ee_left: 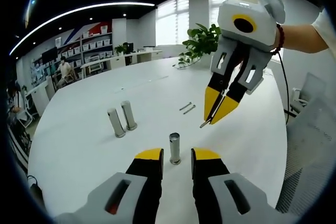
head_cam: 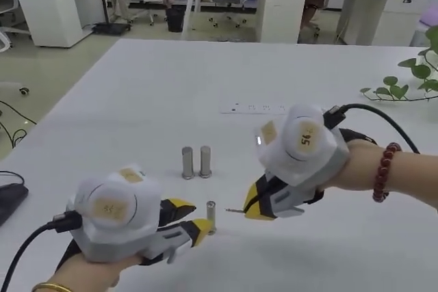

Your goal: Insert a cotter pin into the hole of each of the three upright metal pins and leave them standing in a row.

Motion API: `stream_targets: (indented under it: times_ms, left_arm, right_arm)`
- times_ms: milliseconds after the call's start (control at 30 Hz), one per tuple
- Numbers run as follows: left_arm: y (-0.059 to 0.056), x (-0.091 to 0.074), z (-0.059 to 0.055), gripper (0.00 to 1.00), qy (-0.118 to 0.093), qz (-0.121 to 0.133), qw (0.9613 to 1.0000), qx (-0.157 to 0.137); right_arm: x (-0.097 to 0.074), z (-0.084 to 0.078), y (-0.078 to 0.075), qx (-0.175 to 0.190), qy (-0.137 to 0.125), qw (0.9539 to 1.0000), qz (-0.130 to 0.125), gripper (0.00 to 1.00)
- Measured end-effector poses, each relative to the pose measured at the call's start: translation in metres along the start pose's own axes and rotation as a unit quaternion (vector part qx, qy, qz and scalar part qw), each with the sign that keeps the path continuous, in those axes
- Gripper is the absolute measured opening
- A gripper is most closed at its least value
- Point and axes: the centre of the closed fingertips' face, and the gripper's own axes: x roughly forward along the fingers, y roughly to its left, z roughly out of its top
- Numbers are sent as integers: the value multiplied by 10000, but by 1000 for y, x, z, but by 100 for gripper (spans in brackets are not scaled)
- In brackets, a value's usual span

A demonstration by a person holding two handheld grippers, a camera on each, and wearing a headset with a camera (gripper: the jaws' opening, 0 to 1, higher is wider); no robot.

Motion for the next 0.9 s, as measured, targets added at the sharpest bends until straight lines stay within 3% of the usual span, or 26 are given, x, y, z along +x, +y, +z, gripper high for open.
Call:
stream_targets:
  times_ms: [500,900]
  left_arm:
    - [1,19,-7,20,129,-32,9999,-31]
    - [2,27,-7,16,128,-4,9998,-138]
  right_arm:
    - [11,-3,-8,139,178,9997,-45,4]
    - [19,3,-12,217,160,9996,-25,4]
